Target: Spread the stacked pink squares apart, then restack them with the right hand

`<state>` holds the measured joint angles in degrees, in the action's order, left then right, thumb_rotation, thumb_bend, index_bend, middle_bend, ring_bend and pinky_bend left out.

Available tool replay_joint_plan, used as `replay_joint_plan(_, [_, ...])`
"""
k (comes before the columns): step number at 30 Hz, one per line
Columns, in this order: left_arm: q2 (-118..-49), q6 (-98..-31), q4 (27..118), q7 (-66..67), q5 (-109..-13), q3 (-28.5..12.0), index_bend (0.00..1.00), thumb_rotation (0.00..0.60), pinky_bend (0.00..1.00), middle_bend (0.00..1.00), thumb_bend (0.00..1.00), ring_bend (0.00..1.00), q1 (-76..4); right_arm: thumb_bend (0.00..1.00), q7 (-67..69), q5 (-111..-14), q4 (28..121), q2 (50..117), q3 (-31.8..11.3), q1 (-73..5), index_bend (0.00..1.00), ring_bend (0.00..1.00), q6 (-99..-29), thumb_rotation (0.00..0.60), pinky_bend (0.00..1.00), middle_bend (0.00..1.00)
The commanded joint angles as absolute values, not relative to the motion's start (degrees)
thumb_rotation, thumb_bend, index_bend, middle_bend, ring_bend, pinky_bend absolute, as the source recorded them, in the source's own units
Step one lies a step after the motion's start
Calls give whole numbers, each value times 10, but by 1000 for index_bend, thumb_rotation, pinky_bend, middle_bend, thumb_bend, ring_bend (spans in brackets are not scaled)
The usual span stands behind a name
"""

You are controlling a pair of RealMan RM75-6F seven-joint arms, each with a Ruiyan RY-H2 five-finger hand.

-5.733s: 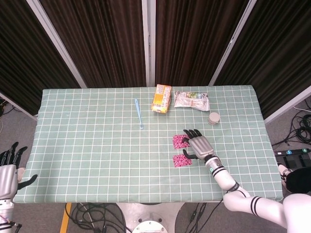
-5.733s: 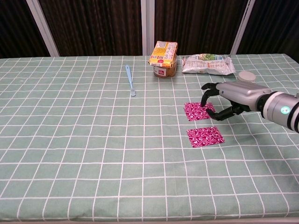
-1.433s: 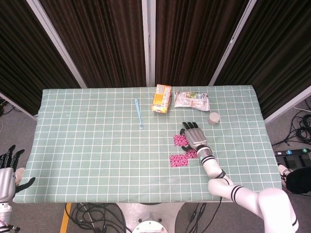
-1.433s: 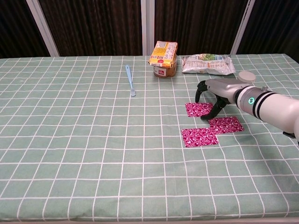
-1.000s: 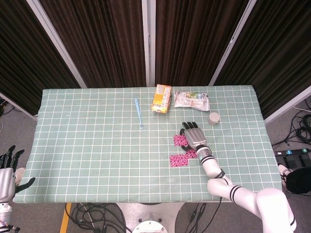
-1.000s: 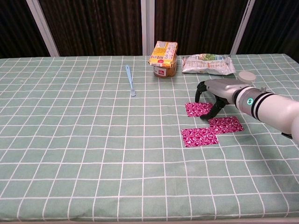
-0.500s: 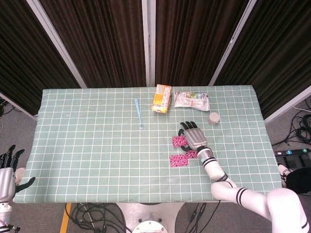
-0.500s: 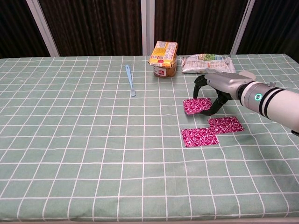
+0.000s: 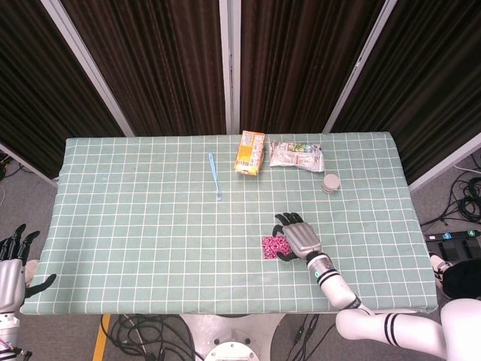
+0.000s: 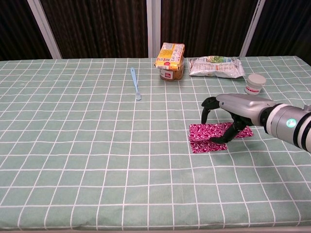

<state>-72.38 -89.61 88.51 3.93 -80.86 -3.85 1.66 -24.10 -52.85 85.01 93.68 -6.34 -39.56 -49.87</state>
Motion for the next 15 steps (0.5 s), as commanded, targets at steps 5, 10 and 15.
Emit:
replay_joint_plan(5, [-725,-896,883,37,-809,-37,209,600,145,146,156,141,18,211,-231,-520,825,960,-57,-394,387,0,-493,531,0,75])
replay_joint_plan(10, [-725,-897,882,36,-809,-38,209,600,145,146,156,141,18,213,-222,-518,811,970,-61,-397,385,0,-487,524,0,76])
replay_joint_plan(15, [-725,-896,882,36,-808,-37,210,600,145,146,156,141,19,210,-226,-526,809,972,-55,-398,374,0,-491,520,0,75])
